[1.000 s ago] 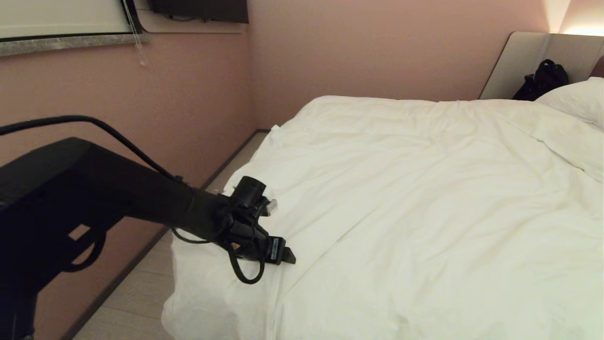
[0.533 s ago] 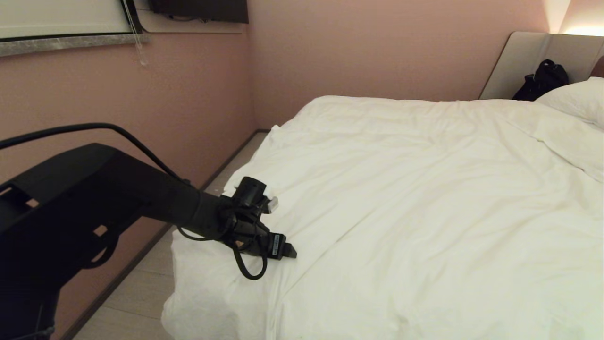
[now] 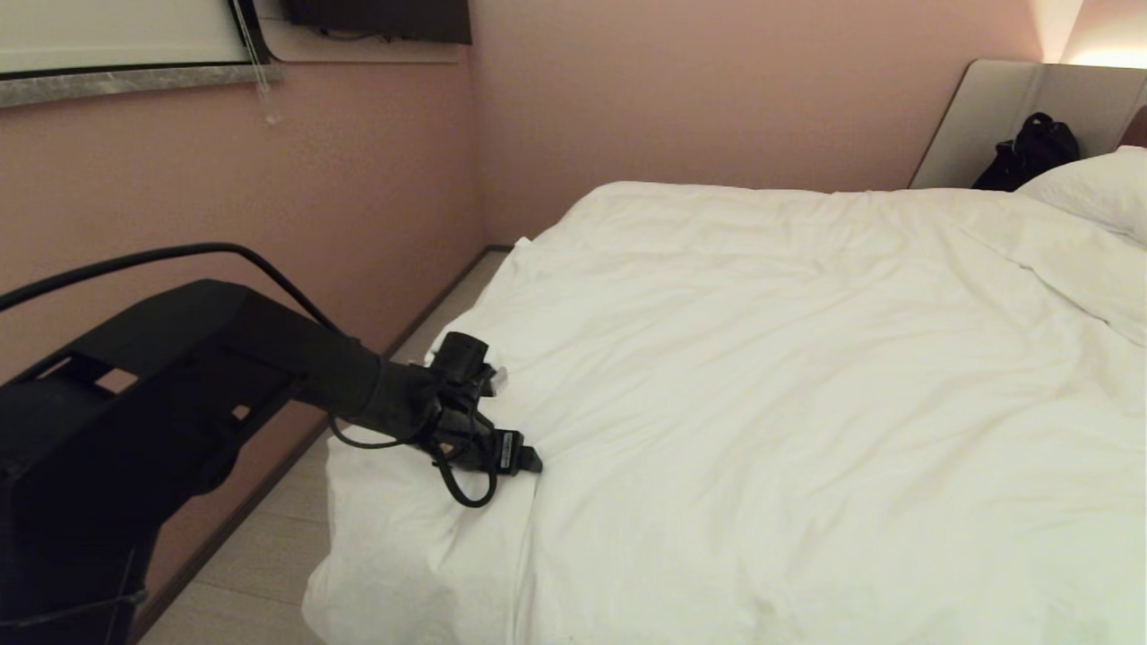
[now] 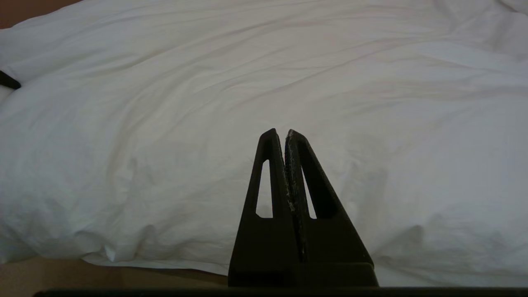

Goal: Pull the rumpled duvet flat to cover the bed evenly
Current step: Flatten the corners of the folded blanket

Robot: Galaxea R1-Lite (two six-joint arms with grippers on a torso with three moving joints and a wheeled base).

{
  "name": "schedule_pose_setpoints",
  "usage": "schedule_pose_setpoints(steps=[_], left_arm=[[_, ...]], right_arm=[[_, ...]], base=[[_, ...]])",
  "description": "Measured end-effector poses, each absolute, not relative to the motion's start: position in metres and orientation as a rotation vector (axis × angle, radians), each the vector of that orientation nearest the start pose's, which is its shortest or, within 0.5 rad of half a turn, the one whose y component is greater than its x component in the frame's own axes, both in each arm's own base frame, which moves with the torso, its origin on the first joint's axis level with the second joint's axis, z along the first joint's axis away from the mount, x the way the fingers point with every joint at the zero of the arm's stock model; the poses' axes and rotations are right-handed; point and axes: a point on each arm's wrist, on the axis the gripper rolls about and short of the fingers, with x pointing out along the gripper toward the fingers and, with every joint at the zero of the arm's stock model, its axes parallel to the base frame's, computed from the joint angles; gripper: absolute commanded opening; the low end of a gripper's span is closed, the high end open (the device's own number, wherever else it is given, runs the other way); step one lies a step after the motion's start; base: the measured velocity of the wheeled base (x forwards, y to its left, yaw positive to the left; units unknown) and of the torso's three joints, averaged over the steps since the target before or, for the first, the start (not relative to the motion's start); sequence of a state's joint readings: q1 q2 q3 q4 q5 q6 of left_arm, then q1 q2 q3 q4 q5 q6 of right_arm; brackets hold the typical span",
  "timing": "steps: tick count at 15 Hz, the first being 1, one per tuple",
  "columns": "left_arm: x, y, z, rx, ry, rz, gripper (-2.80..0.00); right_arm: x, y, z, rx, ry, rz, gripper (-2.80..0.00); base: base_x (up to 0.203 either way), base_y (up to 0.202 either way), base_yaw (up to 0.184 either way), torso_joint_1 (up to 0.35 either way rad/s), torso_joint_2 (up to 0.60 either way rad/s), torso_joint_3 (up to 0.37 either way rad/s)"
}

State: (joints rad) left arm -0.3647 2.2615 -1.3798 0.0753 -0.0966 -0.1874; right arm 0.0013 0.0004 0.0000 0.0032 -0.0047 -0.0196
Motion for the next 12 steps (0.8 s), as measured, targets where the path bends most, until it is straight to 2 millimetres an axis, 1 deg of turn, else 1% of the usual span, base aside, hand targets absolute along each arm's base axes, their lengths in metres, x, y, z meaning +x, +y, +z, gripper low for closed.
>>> schedule_pose_setpoints(steps=[4,7,10,11,12], left_arm=[[0.397,-0.151,0.052,-0.04,1.0,-0.322,0.0],[0.403,-0.146,0.049,-0.047,1.0,-0.309,0.0],[0.405,-0.144,0.047,-0.044,1.002,-0.305,0.0],[0.405,-0.144,0.047,-0.045,1.002,-0.304,-2.8],[0.405,-0.143,0.047,-0.045,1.002,-0.304,-2.8]], right_arm=[[-0.023,0.0,0.075,-0.02,0.004,-0.003,-2.8],[-0.023,0.0,0.075,-0.019,0.003,-0.003,-2.8],[-0.023,0.0,0.075,-0.02,0.003,-0.003,-2.8],[-0.023,0.0,0.075,-0.019,0.004,-0.003,-2.8],[-0.023,0.0,0.075,-0.02,0.003,-0.003,-2.8]], base=[[0.0,0.0,0.0,0.0,0.0,0.0],[0.0,0.0,0.0,0.0,0.0,0.0],[0.0,0.0,0.0,0.0,0.0,0.0],[0.0,0.0,0.0,0.0,0.0,0.0],[0.0,0.0,0.0,0.0,0.0,0.0]])
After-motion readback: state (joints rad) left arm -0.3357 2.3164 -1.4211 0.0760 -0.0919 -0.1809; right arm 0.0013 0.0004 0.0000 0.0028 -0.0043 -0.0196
